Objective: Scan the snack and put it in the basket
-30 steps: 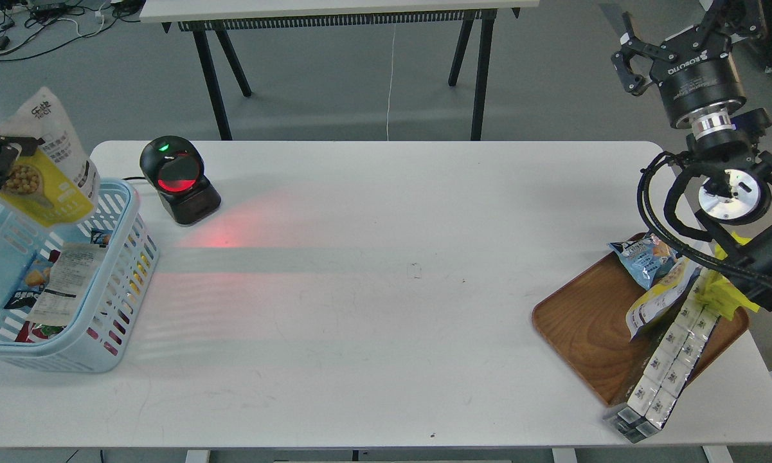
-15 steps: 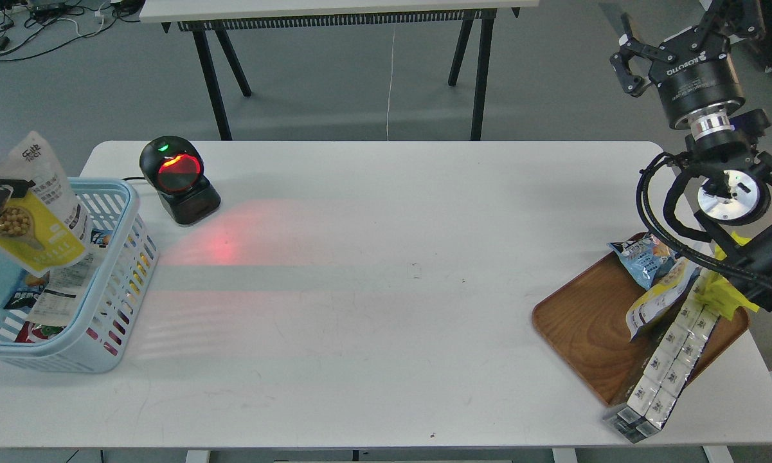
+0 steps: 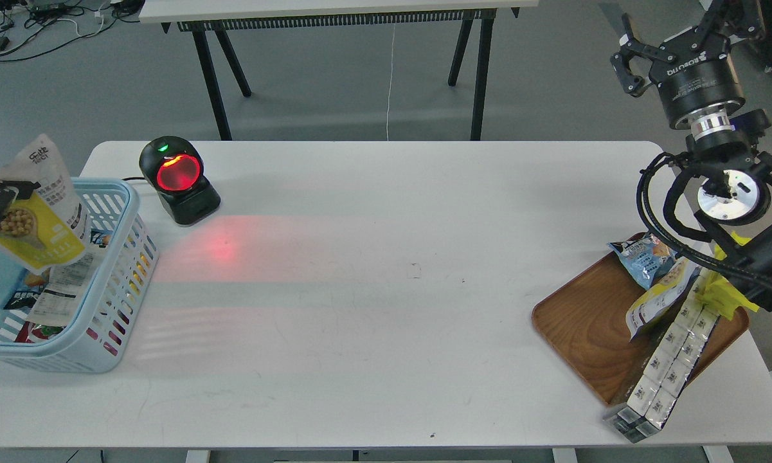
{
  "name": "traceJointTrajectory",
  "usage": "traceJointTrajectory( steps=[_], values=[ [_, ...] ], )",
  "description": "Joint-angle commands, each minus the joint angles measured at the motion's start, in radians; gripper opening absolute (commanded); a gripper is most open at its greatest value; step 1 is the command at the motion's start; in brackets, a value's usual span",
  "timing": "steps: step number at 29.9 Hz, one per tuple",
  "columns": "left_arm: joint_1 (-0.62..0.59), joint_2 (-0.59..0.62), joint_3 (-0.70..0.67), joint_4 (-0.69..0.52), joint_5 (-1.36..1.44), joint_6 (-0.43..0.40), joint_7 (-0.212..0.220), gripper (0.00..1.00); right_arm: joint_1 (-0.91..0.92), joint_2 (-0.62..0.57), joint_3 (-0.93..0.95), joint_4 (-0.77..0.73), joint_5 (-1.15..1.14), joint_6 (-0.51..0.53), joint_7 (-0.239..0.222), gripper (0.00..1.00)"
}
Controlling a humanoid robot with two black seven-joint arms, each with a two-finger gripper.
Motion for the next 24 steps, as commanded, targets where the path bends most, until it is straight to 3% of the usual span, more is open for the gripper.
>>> traceJointTrajectory(
  steps=[1, 4, 8, 11, 14, 16, 21, 24],
  values=[
    [0.000, 0.000, -0.001, -0.002, 0.000, 0.000, 0.000, 0.06, 0.000, 0.000, 0.001, 0.000, 0.000, 0.002, 0.000, 0.99],
    [-0.002, 0.000, -0.004, -0.002, 0.000, 0.000, 0.000, 0.08, 0.000, 0.000, -0.001, 0.000, 0.000, 0.002, 0.000, 0.99],
    [-0.012, 0.001, -0.016, -0.001, -0.026, 0.000, 0.000, 0.21, 0.000, 0.000, 0.001, 0.000, 0.000, 0.002, 0.000, 0.99],
    [-0.034, -0.005, -0.065, 0.016, -0.179, 0.000, 0.000, 0.47, 0.000, -0.002, -0.001, 0.000, 0.000, 0.002, 0.000, 0.99],
    [-0.037, -0.040, -0.137, 0.089, -0.428, 0.000, 0.000, 0.84, 0.003, -0.003, -0.001, 0.000, 0.000, -0.003, 0.000, 0.99],
    [-0.040, -0.095, -0.165, 0.174, -0.638, 0.000, 0.000, 0.98, 0.005, -0.005, 0.001, 0.001, 0.000, -0.003, 0.000, 0.99],
    [-0.054, -0.196, -0.174, 0.321, -0.952, 0.000, 0.000, 1.00, 0.041, -0.015, 0.008, 0.000, 0.000, -0.005, 0.000, 0.99],
    [-0.067, -0.317, -0.194, 0.415, -1.093, 0.000, 0.000, 1.00, 0.043, -0.018, 0.039, -0.002, -0.001, -0.008, 0.000, 0.99]
  ],
)
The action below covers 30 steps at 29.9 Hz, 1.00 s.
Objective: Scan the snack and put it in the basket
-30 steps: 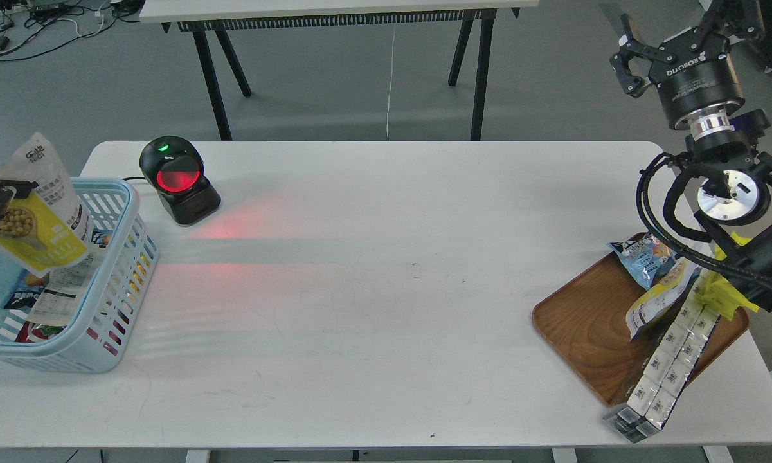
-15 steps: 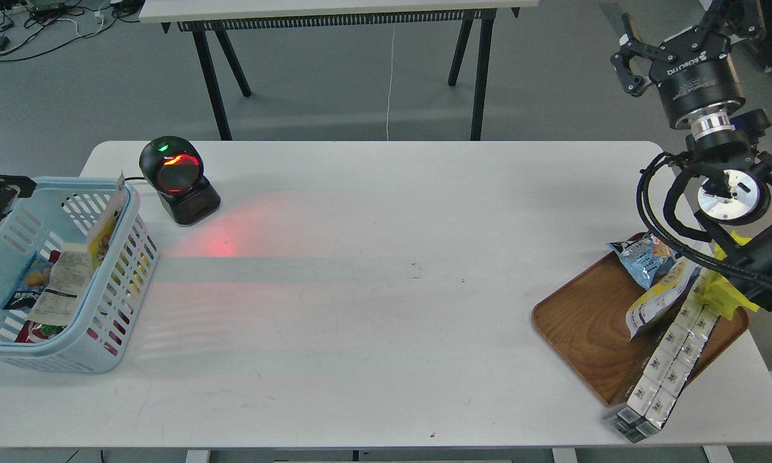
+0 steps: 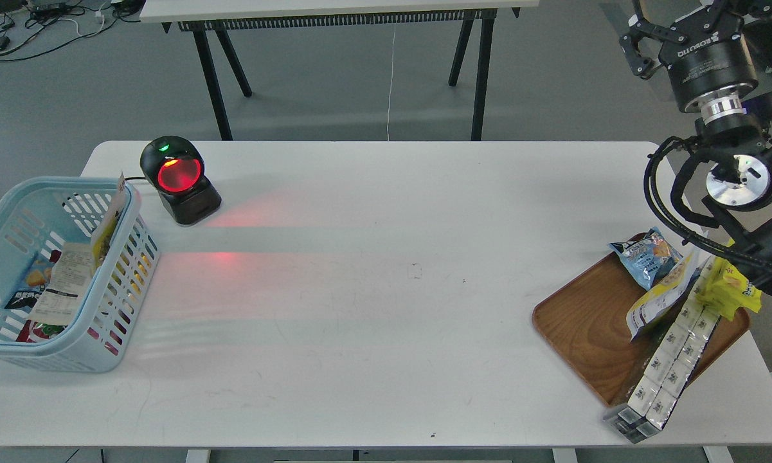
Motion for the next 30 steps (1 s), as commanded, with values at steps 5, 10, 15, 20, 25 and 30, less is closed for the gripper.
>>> traceJointTrajectory(
  steps=[5, 10, 15, 20, 25, 30],
  values=[
    [-0.013, -0.330, -0.059, 0.336, -0.394, 0.000, -0.001, 1.00, 0.029, -0.002, 0.031, -0.039, 0.000, -0.011, 0.000, 0.99],
    [-0.016, -0.501, -0.099, 0.586, -0.668, 0.000, -0.001, 1.00, 0.029, 0.007, 0.068, -0.041, 0.002, 0.000, 0.000, 0.99],
    [-0.016, -0.621, -0.108, 0.727, -0.872, 0.000, -0.001, 1.00, 0.031, 0.011, 0.093, -0.044, 0.003, -0.003, -0.054, 0.99],
    [-0.002, -0.734, -0.113, 0.798, -1.070, 0.000, 0.003, 1.00, 0.023, 0.018, 0.142, -0.059, 0.005, -0.001, -0.126, 0.99],
    [0.024, -0.832, -0.113, 0.858, -1.208, 0.000, 0.056, 1.00, 0.023, 0.060, 0.148, -0.137, 0.005, 0.015, -0.143, 0.99],
    [0.027, -0.891, -0.118, 0.867, -1.251, 0.000, 0.056, 1.00, 0.023, 0.116, 0.159, -0.223, 0.005, 0.015, -0.153, 0.99]
  ],
)
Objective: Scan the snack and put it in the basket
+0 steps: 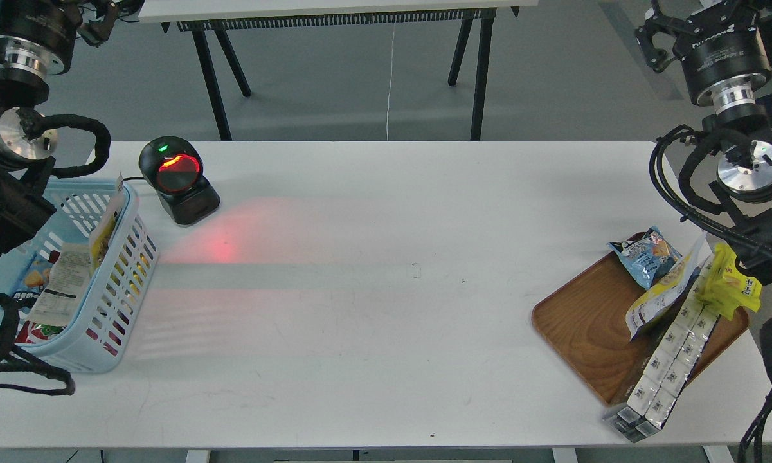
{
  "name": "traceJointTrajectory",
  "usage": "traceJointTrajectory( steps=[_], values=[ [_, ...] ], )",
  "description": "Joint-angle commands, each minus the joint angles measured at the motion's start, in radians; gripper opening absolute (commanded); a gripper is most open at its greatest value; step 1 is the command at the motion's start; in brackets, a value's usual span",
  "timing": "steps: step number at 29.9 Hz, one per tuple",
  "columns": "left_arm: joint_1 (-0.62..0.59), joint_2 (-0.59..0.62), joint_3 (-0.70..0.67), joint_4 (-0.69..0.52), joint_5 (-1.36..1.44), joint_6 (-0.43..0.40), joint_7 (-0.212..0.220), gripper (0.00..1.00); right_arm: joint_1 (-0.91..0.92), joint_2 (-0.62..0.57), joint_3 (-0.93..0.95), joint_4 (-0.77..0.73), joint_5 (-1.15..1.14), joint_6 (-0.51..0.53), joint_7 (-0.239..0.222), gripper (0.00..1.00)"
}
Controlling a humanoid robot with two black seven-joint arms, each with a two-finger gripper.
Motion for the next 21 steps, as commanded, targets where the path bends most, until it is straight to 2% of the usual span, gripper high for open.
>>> traceJointTrajectory(
  steps=[1, 21],
  values=[
    [0.004, -0.037, -0.005, 0.003, -0.036, 0.000, 0.002, 1.00, 0.000, 0.045, 0.013, -0.075, 0.000, 0.000, -0.004, 0.99],
    [0.068, -0.062, -0.008, -0.003, -0.073, 0.000, 0.004, 1.00, 0.055, 0.057, 0.003, -0.089, -0.002, 0.000, -0.010, 0.99]
  ],
)
